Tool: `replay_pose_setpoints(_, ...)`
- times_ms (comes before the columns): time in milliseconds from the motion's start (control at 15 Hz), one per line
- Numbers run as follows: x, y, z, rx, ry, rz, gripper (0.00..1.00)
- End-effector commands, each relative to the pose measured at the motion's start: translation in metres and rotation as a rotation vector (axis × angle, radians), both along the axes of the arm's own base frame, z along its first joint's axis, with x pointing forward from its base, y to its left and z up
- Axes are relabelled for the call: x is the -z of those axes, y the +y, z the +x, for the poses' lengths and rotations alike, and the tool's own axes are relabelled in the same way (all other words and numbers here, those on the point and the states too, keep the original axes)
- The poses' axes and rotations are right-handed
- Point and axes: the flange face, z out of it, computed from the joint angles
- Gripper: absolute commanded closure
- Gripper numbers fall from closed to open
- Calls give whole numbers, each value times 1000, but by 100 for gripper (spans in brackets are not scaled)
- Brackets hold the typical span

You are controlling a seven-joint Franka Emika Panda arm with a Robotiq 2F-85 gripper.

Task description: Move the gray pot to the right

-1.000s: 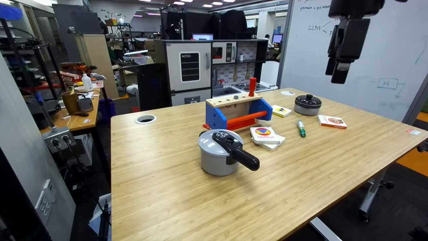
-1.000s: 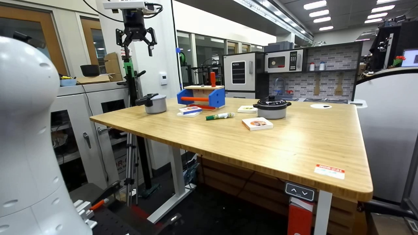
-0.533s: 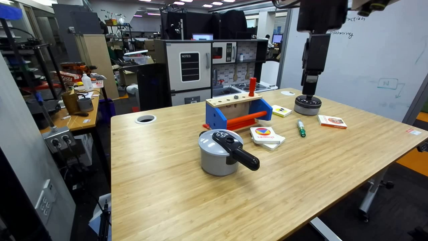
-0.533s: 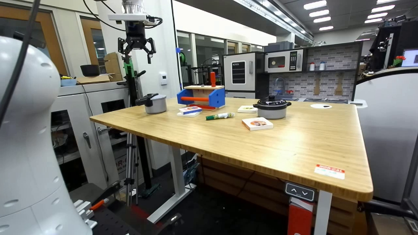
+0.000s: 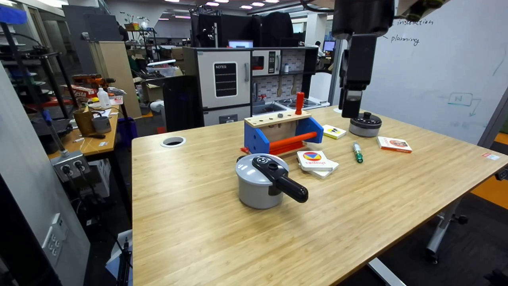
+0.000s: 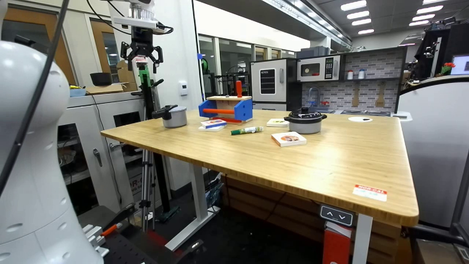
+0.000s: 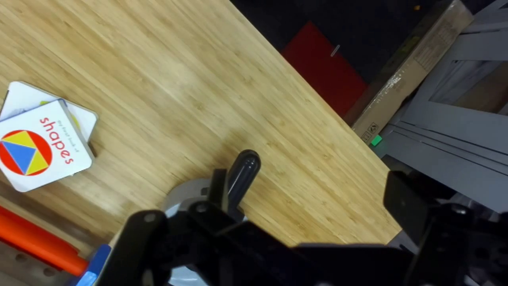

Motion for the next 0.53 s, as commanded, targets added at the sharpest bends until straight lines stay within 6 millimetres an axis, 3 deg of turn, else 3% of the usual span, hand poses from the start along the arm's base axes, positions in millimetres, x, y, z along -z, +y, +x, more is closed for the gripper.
replay_pose_setpoints(0,-5,3,2,12,52,23,0)
replay_pose_setpoints(467,-1,3,1,6,19,19,0)
